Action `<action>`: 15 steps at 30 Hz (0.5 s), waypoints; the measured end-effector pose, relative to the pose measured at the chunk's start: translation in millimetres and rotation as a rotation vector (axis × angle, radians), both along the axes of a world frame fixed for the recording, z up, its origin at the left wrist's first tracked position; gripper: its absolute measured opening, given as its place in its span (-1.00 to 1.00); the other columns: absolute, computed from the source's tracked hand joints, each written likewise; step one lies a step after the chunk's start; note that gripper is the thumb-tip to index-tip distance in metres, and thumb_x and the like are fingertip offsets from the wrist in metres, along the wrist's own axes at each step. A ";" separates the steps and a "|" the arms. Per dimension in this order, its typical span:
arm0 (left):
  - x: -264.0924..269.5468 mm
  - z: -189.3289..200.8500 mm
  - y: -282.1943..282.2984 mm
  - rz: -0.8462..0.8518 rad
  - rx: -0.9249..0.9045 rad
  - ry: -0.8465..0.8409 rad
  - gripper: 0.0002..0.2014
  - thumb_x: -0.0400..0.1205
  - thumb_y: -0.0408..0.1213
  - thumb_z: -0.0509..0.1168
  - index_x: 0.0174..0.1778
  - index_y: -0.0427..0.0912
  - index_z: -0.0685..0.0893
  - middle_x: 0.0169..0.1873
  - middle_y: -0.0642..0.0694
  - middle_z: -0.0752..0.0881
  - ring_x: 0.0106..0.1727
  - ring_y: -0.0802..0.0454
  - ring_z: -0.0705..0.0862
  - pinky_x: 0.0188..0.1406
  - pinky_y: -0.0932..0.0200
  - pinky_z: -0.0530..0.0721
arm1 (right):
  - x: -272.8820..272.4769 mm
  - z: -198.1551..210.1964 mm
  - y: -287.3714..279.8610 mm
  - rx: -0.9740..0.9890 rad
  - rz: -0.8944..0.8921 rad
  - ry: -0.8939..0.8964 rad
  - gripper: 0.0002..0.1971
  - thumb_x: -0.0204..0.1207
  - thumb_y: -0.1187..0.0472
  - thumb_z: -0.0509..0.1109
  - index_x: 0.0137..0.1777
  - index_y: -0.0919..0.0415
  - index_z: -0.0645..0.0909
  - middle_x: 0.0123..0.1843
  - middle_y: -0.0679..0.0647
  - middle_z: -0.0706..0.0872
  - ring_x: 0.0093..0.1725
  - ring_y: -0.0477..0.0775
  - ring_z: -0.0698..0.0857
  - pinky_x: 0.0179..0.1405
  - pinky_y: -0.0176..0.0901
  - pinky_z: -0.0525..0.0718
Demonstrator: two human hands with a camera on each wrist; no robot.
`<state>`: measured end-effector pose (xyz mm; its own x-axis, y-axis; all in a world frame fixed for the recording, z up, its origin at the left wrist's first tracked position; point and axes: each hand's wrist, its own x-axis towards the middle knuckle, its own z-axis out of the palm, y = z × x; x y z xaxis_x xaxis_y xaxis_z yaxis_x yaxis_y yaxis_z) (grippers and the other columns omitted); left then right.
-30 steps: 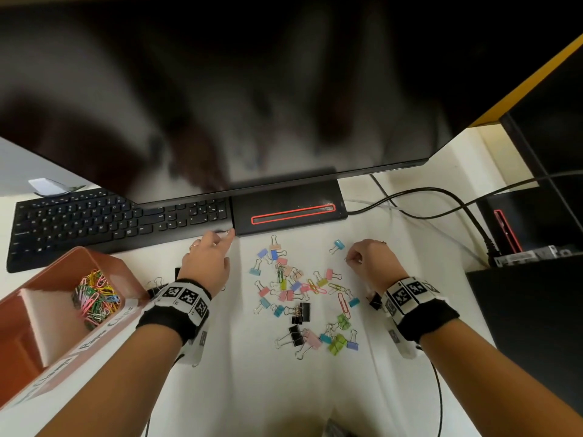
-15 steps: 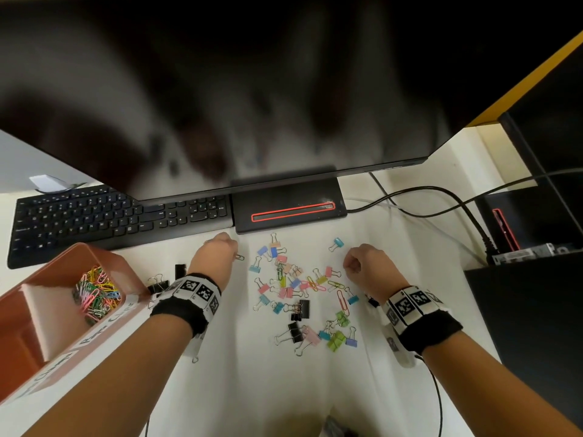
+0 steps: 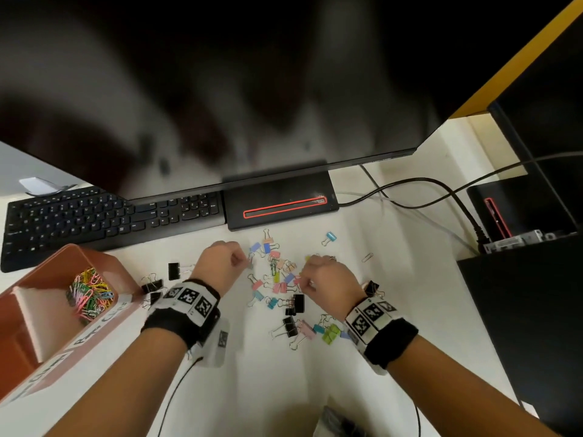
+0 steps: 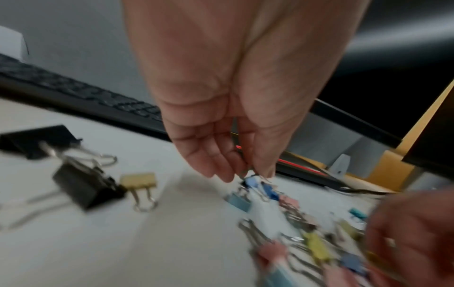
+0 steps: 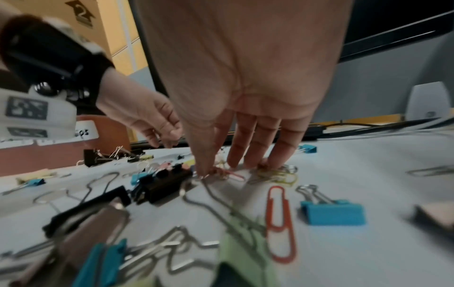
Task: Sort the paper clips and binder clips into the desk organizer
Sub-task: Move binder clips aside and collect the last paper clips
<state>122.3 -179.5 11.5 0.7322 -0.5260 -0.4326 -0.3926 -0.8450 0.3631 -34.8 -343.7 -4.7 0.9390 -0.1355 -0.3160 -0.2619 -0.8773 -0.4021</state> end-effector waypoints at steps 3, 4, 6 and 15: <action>-28.2 1.3 -9.3 0.087 -0.131 0.133 -0.91 0.57 -0.19 0.34 -0.22 -0.07 0.60 -0.34 0.15 0.63 -0.30 0.29 0.59 -0.45 0.52 0.41 | 7.4 -5.2 9.1 -0.034 -0.048 0.017 -0.85 0.54 0.30 0.28 -0.03 0.16 0.69 0.01 0.08 0.69 -0.06 0.13 0.68 -0.12 -0.09 0.68; -35.3 -0.4 -13.5 0.121 -0.145 0.163 -0.92 0.56 -0.18 0.36 -0.14 -0.10 0.64 -0.26 0.09 0.70 -0.23 0.19 0.65 -0.34 0.54 0.46 | 8.9 -4.9 10.0 0.011 -0.079 0.021 -0.83 0.55 0.30 0.27 -0.01 0.16 0.68 0.01 0.08 0.70 -0.03 0.14 0.67 -0.11 -0.09 0.65; -43.0 -7.0 -21.8 0.153 -0.128 0.165 -0.77 0.54 -0.14 0.38 0.05 -0.15 0.67 -0.09 -0.03 0.75 -0.06 0.05 0.70 -0.09 0.36 0.55 | 9.5 -3.8 10.4 0.073 -0.119 0.020 -0.82 0.55 0.35 0.23 0.00 0.15 0.64 -0.04 0.10 0.72 -0.05 0.14 0.66 -0.14 -0.09 0.63; -39.1 -19.2 -44.3 0.112 -0.021 0.097 -0.84 0.57 -0.27 0.27 -0.13 -0.20 0.76 -0.10 -0.14 0.76 -0.02 -0.09 0.69 -0.04 0.16 0.61 | -8.0 14.7 -28.0 0.261 -0.220 0.017 -0.82 0.58 0.26 0.29 0.08 0.17 0.70 0.07 0.09 0.73 -0.01 0.01 0.71 0.14 -0.12 0.68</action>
<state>83.2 -223.9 -7.7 0.7421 -0.4530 -0.4941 -0.2585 -0.8735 0.4126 -42.9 -371.7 10.0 0.8906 -0.2469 -0.3819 -0.4421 -0.6668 -0.5999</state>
